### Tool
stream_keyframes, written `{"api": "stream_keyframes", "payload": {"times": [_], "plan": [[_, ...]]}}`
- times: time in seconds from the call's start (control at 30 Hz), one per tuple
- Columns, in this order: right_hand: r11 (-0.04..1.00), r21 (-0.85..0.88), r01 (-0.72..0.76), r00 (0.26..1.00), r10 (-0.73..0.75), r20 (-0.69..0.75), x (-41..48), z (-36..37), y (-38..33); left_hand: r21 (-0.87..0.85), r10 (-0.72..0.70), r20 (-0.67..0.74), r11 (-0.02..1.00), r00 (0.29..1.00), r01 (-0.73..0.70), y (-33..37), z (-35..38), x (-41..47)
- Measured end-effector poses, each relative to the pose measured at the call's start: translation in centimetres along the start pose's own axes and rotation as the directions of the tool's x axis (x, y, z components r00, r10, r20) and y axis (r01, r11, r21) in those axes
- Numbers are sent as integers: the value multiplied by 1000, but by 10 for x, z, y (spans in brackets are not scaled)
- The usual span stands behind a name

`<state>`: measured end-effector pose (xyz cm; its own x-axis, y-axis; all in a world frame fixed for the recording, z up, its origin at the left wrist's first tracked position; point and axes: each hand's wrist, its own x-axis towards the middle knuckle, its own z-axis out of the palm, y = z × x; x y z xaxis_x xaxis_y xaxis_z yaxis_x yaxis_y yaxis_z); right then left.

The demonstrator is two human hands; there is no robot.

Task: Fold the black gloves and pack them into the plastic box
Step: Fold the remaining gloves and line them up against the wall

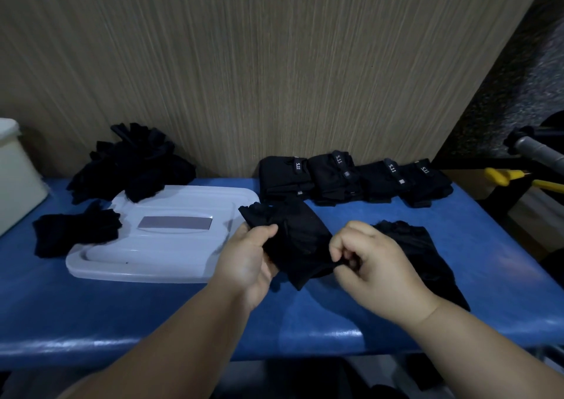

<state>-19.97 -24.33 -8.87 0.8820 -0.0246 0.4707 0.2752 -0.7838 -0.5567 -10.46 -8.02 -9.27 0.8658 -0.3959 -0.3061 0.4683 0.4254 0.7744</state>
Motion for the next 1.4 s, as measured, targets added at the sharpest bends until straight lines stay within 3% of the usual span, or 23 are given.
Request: {"api": "stream_keyframes", "payload": {"times": [0.07,0.17,0.27,0.4,0.5,0.6,0.7,0.77,0.8,0.9,1.0,1.17,1.3,1.4], "plan": [[967,242,-84,996,73,51,-1,-4,-4,8,-13,12,1000,1000,13,2,-2,2],[817,487,-308,949,303,92,2,-8,-5,87,-58,100,995,993,50,2,-4,1],[738,459,-494,867,454,203,4,-3,-4,157,-112,205,984,972,80,-5,2,-6],[792,373,-483,875,455,168,4,-1,-12,185,-104,273,981,956,54,-12,5,-9],[804,338,-490,869,479,121,3,-6,-12,284,-8,188,958,982,-46,-16,6,-4],[868,25,-496,863,489,129,0,-9,-2,597,147,162,773,976,-215,-22,7,1],[825,-368,-429,848,508,151,-6,-5,7,835,309,257,407,916,-371,-28,1,6],[835,-435,-337,903,418,102,-7,-2,5,867,376,401,138,836,-478,-30,-2,5],[850,-447,-279,927,361,107,-5,-2,4,855,370,463,55,805,-516,-30,-2,4],[870,-469,-153,910,310,277,-4,1,3,832,220,552,-75,804,-550,-33,0,-1],[830,-542,-131,802,411,435,-6,4,5,835,20,515,-239,857,-496,-39,-3,0],[760,-644,-92,702,508,499,-5,3,7,816,-75,437,-387,897,-430,-36,-6,-2],[766,-635,-100,732,489,474,-7,3,7,810,-79,422,-415,903,-414,-36,-6,-4],[808,-581,-99,824,394,407,-7,-4,8,810,-48,440,-410,897,-419,-38,-9,-3]]}}
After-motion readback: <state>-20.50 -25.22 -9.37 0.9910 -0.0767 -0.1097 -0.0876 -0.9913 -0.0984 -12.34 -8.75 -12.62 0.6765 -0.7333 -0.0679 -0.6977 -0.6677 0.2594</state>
